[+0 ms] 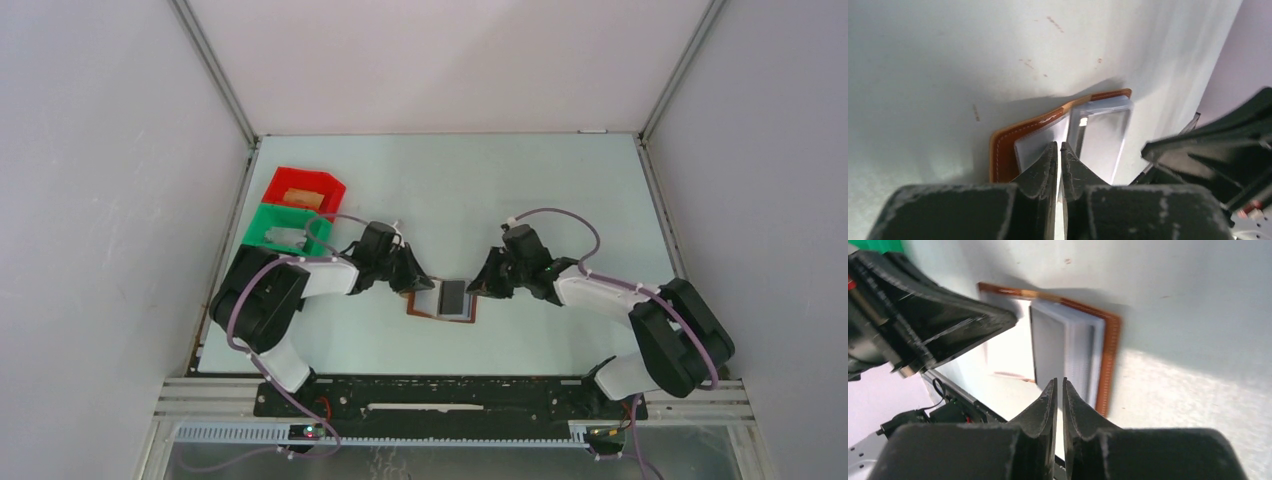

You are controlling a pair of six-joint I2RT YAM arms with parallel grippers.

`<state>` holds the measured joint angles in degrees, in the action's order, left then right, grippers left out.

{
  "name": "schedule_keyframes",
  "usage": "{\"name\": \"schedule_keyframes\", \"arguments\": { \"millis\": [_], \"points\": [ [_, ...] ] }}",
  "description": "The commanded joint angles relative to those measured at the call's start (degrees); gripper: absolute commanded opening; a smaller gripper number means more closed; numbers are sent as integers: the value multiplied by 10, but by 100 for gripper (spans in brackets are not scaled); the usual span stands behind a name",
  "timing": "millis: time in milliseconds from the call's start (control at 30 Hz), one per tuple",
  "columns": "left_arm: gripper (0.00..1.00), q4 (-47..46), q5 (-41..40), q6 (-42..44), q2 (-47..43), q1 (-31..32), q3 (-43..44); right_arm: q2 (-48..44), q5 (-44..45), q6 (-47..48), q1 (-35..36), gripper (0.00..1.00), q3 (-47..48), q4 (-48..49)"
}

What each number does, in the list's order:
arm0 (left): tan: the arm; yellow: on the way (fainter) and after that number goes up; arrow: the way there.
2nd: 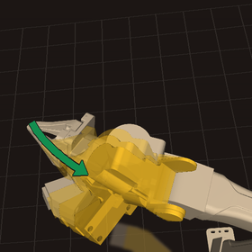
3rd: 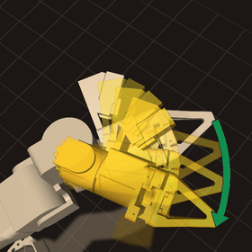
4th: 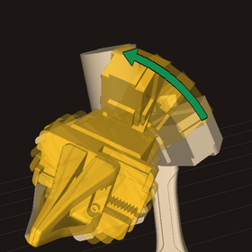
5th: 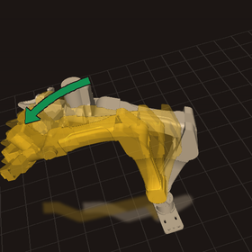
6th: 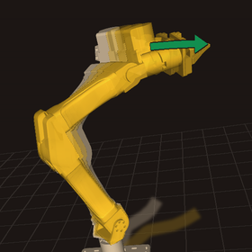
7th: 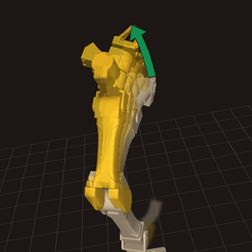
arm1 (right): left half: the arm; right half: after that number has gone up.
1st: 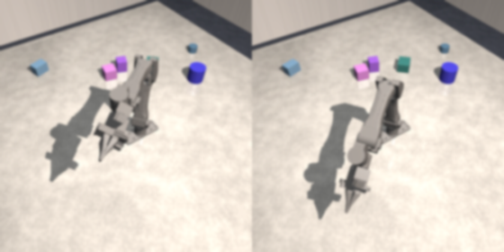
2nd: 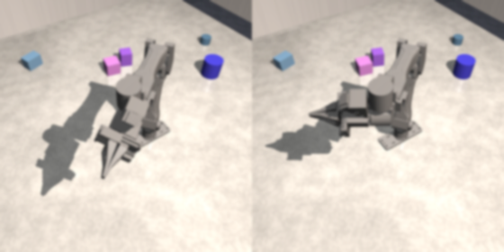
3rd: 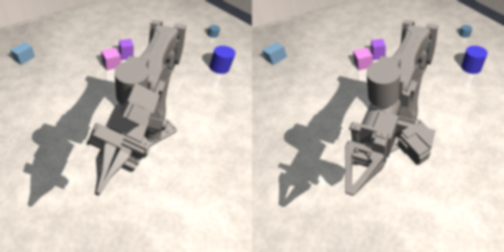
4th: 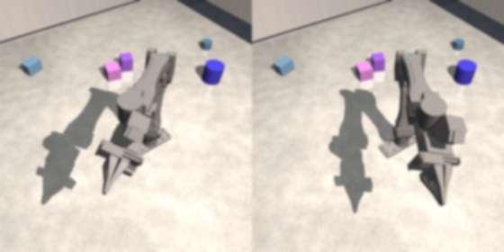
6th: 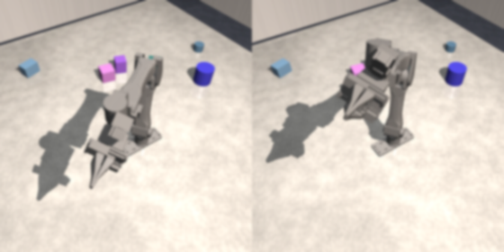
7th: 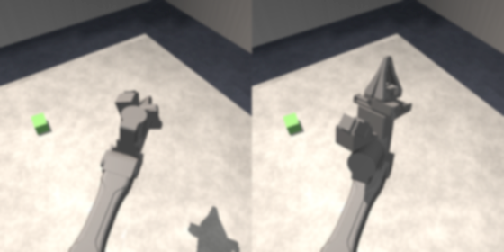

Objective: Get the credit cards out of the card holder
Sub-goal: Remove the credit card from the card holder.

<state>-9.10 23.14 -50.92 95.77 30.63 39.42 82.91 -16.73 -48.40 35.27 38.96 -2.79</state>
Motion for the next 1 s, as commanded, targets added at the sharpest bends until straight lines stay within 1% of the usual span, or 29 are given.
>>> {"name": "schedule_keyframes", "arguments": {
  "millis": [0,67,233,333,467,633,733,967],
  "points": [
    [11,-44,41,27,-32,7,3,-24,6,-4,-20,15,-16,-3],
    [13,-45,49,30,-32,12,6,-19,-2,-6,-21,16,-17,6],
    [10,-42,59,33,-34,20,17,1,-5,-22,-21,15,-17,22],
    [11,-17,66,46,-29,29,33,8,-9,-29,-21,15,-16,49],
    [17,16,53,73,-19,36,43,23,-23,-31,-20,15,-16,65],
    [21,56,37,102,1,36,49,39,-30,-32,-19,15,-16,71],
    [23,60,25,107,0,36,43,48,-38,-27,-19,15,-16,79],
    [22,37,37,95,12,36,38,76,-37,-24,-18,15,-16,81]
  ]
}}
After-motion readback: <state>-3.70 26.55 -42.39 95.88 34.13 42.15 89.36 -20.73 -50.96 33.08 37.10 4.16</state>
